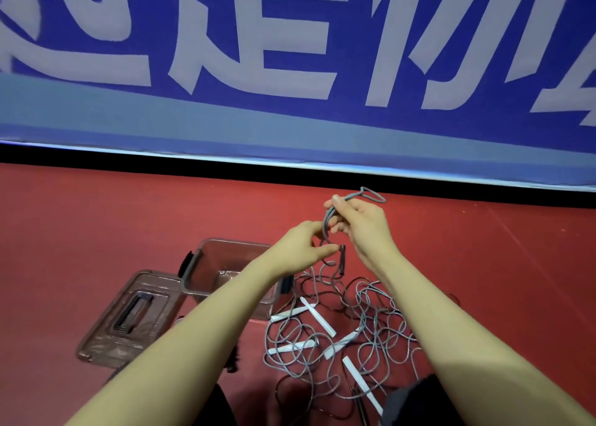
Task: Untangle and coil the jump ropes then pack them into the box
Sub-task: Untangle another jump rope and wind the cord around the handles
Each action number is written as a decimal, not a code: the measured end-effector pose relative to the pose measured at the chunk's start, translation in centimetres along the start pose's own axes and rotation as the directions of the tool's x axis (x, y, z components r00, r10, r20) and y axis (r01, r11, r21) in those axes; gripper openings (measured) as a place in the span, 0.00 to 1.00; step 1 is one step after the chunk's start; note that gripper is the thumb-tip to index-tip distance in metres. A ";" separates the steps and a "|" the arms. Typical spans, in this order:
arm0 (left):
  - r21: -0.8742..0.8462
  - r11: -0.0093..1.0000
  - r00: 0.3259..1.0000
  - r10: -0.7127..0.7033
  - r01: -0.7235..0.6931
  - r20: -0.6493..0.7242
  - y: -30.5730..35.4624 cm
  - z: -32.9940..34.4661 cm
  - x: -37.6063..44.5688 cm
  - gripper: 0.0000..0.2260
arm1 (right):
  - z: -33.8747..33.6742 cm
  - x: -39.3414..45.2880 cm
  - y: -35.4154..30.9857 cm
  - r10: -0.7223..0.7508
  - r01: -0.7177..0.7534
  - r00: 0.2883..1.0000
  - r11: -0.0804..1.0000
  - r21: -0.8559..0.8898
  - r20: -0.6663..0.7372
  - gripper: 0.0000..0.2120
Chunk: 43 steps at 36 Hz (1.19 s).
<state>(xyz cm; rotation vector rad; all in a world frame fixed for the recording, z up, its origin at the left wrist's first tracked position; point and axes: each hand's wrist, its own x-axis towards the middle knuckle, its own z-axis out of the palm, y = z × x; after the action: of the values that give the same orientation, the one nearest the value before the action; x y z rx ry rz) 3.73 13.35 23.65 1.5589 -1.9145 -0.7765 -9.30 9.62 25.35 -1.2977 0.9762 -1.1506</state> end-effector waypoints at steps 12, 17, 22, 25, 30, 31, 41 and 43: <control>-0.120 0.993 0.933 -0.041 -0.002 -0.358 -1.2 -1.1 1.0 0.11 | -0.8 1.0 2.2 0.081 -0.029 0.986 0.946 -0.323 0.148 0.09; -0.097 0.994 0.936 0.005 -0.042 -0.353 -0.1 -2.9 1.9 0.12 | -0.8 0.8 4.1 0.282 0.038 0.900 0.709 -0.704 0.332 0.19; -0.136 0.986 0.911 0.035 -0.099 -0.411 0.5 -4.0 3.3 0.12 | 0.5 1.4 4.9 0.207 0.059 0.939 0.687 -0.724 0.273 0.06; -0.149 0.987 0.924 -0.002 -0.060 -0.383 0.7 -4.1 3.9 0.17 | 0.7 1.8 5.0 0.150 0.037 0.968 0.711 -0.702 0.203 0.13; -0.230 0.973 0.968 -0.089 0.034 -0.235 0.7 -3.4 3.6 0.20 | 0.2 2.7 4.3 0.021 0.002 0.999 0.866 -0.500 0.040 0.09; -0.206 0.978 0.973 -0.076 0.030 -0.220 0.6 -3.3 3.5 0.19 | 0.1 3.0 4.2 0.009 -0.011 1.000 0.897 -0.441 -0.005 0.10; 0.127 0.990 0.997 -0.062 0.058 0.034 -2.4 -0.5 3.5 0.10 | 0.4 3.2 0.9 0.114 -0.097 0.988 0.983 0.157 -0.103 0.08; 0.057 0.998 0.999 -0.010 0.013 -0.046 -2.4 -0.3 3.7 0.09 | 0.4 3.3 0.4 0.150 -0.117 0.983 0.959 0.260 -0.110 0.07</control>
<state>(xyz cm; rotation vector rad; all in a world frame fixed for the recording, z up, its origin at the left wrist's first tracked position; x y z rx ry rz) 4.93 9.28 22.32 1.6089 -1.9115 -0.6905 -8.30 6.43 25.28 -0.9498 0.9606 -1.2210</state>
